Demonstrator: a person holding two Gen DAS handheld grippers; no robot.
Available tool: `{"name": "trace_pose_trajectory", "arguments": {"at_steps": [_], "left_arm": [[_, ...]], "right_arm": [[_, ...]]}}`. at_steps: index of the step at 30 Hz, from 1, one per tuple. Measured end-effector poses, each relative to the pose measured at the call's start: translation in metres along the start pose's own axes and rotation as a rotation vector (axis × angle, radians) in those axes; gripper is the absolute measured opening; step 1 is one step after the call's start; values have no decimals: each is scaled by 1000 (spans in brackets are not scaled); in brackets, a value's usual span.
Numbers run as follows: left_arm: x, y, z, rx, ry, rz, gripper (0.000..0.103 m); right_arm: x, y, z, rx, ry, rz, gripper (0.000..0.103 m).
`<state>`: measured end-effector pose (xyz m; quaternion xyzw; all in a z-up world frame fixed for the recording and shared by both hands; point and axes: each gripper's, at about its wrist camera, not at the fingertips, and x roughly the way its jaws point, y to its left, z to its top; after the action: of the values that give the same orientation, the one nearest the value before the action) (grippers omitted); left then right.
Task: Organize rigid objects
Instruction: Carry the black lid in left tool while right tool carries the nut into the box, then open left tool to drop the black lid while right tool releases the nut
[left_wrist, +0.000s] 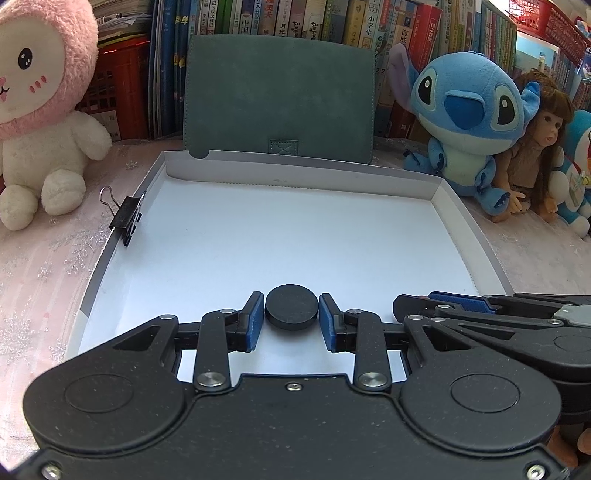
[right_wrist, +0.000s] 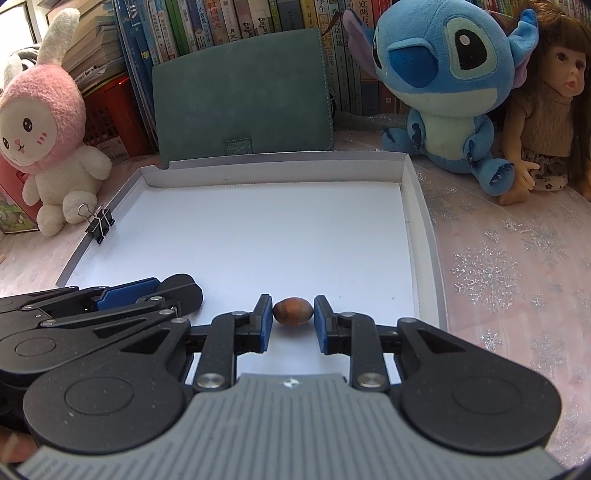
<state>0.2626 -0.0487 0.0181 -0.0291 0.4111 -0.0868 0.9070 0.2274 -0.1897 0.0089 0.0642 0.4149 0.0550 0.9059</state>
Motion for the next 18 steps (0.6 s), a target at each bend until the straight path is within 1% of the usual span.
{"name": "trace_pose_trajectory", "arguments": {"at_steps": [1,2,3,4,5,6,8,10,11,13,18], "left_arm": [[-2,0,0,4,-3,6,34],[-5,1,0,9,-10,15,41],[-9,3,1,15,-23,28,46],[-13,4,0,22,-35,32,53],[-18,6,0,30,-47,29,58],[-23,8,0,35,-56,24,60],[-33,10,-2,41,-69,13,71],[-47,12,-7,47,-88,1,78],[-54,12,-10,54,-99,-3,80],[-68,12,-18,68,-122,-11,81],[-102,11,-48,108,-168,-48,82]], "right_arm": [[-1,-1,0,4,0,-1,46],[-3,-2,0,9,-1,-6,50],[-5,-4,-1,11,-5,-8,53],[-7,-5,-1,8,-10,-7,56],[-11,-6,-2,3,-22,-7,58],[-15,-7,-2,-2,-35,-5,62],[-23,-9,-4,-11,-57,1,66],[-34,-9,-8,-29,-86,2,71],[-39,-9,-10,-40,-101,1,73],[-51,-9,-16,-68,-131,7,78],[-84,-8,-39,-138,-207,31,87]]}}
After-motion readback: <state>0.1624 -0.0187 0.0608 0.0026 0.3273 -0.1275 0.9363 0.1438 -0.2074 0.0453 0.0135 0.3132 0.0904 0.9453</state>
